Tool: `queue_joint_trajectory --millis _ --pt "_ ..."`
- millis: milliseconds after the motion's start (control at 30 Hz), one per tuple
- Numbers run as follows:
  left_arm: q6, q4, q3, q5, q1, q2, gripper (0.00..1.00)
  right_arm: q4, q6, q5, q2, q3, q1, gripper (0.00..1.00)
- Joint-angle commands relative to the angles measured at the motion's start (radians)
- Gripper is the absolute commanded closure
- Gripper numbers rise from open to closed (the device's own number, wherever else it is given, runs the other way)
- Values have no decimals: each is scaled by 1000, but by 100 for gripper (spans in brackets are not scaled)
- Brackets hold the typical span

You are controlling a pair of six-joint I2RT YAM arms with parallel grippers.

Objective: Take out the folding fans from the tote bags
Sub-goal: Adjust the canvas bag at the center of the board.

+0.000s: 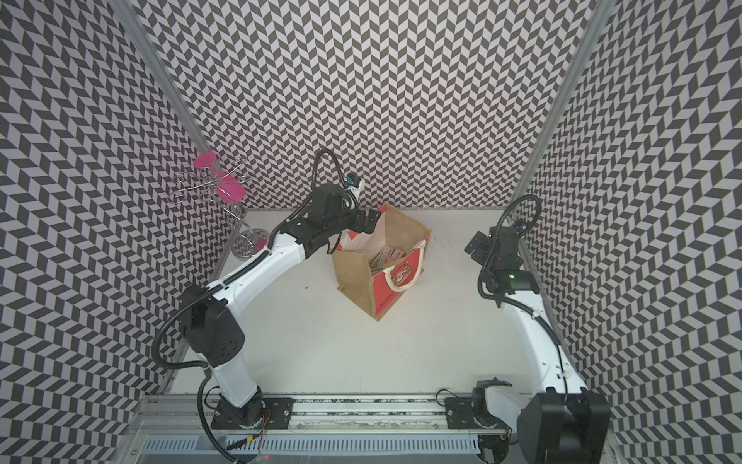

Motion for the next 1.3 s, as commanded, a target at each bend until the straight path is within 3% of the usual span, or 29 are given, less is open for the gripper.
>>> queue_joint_trajectory --millis 0,333,533,867,1133,1267 --pt "50 -223 109 -82 -16 66 0 -73 30 52 42 36 3 0" --pt "43 -248 178 -84 -13 101 5 21 -23 45 4 -31 3 0" --pt "38 -318 241 -82 1 138 12 91 -106 -79 -72 -75 3 1" --pt "42 -410 242 -68 39 148 10 42 -112 -100 -63 -29 3 1" --pt "54 -406 183 -38 57 157 19 5 -131 -153 -33 4 3 1" --pt "52 -382 170 -20 58 175 32 -2 -140 -185 -37 16 2 0"
